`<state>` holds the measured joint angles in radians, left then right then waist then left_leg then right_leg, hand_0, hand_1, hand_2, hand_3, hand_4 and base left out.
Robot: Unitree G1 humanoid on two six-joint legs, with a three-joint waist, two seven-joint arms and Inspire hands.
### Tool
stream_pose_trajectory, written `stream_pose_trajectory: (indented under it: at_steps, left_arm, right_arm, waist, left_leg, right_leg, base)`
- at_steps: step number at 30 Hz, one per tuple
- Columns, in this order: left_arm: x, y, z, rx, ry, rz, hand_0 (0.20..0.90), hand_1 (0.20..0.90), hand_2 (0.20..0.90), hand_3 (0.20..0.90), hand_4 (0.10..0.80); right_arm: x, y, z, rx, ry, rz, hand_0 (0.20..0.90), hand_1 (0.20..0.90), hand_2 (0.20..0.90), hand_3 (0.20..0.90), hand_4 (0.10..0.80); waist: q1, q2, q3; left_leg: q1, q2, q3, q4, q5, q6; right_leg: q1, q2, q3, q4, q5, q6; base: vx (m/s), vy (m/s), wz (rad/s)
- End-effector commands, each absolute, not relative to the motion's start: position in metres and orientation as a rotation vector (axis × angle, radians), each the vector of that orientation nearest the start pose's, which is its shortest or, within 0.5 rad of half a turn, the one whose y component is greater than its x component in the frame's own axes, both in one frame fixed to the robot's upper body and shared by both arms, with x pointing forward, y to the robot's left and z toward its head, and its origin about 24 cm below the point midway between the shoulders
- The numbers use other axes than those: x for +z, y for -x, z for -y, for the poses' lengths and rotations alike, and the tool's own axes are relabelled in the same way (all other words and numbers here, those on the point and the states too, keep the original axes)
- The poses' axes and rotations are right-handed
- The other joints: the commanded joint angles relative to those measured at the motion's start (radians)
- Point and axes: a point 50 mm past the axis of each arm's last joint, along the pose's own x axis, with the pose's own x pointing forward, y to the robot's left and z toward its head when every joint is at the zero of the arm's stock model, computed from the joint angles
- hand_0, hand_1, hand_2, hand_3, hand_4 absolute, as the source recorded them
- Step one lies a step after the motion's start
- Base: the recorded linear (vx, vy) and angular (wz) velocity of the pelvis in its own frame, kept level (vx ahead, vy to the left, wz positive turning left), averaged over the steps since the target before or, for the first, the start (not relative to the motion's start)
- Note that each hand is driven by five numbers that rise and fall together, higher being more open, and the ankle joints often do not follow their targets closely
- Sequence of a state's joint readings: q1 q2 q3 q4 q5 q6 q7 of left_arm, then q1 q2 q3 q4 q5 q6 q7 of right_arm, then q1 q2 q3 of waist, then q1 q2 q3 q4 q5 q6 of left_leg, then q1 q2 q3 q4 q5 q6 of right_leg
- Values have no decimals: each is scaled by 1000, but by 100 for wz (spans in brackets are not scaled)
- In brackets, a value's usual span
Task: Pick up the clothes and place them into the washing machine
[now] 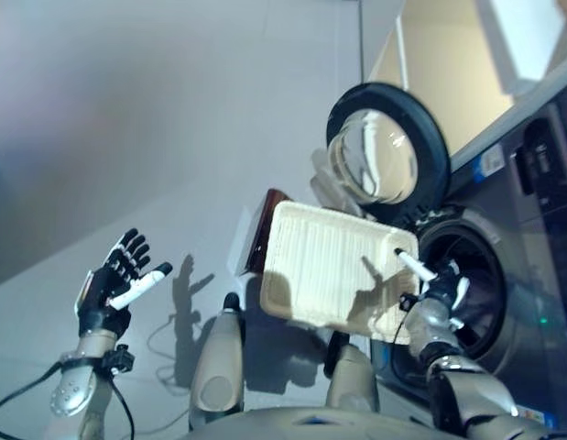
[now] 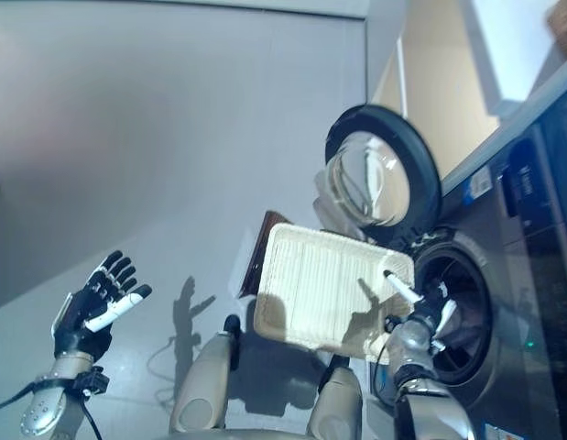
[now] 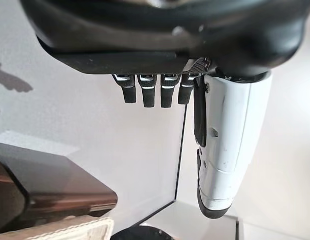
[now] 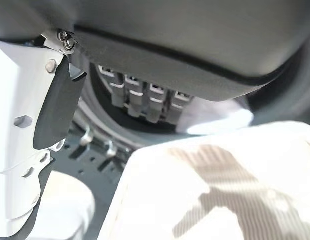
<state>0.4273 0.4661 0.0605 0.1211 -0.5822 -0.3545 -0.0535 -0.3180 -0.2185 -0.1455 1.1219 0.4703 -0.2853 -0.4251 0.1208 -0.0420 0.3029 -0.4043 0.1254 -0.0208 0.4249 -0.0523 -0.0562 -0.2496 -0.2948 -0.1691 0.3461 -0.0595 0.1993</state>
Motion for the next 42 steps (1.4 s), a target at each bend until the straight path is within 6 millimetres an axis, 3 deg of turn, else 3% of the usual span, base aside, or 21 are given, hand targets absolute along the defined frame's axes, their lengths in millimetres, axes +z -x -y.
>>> stream_pose_trajectory:
  at_steps: [1,19,26,31,42]
  left_arm:
    - [30,-147,-290,221,-8,42,900,900,900,900,800]
    - [-20,-125,-274,235,-31,-181,900,900,900,900,800]
    - [-43,-117,-271,249,-68,-289,900,900,900,900,800]
    - [-48,-115,-269,267,-59,-302,900,900,900,900,800]
    - [-58,-116,-257,262,-24,-341,900,900,900,900,800]
  right_arm:
    - [-65,-235,278,-853,-200,-378,900,900,900,900,800]
    - [-106,-175,245,-644,-233,-515,900,900,900,900,800]
    - [-101,-162,248,-589,-208,-481,900,900,900,900,800]
    - [-101,-150,248,-550,-172,-481,900,900,900,900,800]
    - [-110,-141,223,-494,-231,-530,900,900,900,900,800]
  waist:
    - [-21,-3,-59]
    - [-52,-48,-208]
    - [-79,-52,-241]
    - [-94,-50,-257]
    - [-115,-42,-285]
  left_leg:
    - [64,1,16,-194,83,-13]
    - [350,27,108,-443,123,-27]
    - [395,36,130,-497,147,-36]
    - [416,39,138,-499,144,-34]
    - [467,50,173,-500,138,-36]
  right_leg:
    - [34,-35,-19,-130,120,34]
    - [233,9,-37,-347,202,46]
    - [252,21,-27,-353,201,48]
    - [263,25,-23,-350,199,49]
    - [286,39,9,-360,188,45]
  base:
    - [80,-2,-6]
    - [77,8,-11]
    - [2,17,-10]
    - [-19,22,-4]
    - [-35,13,-13]
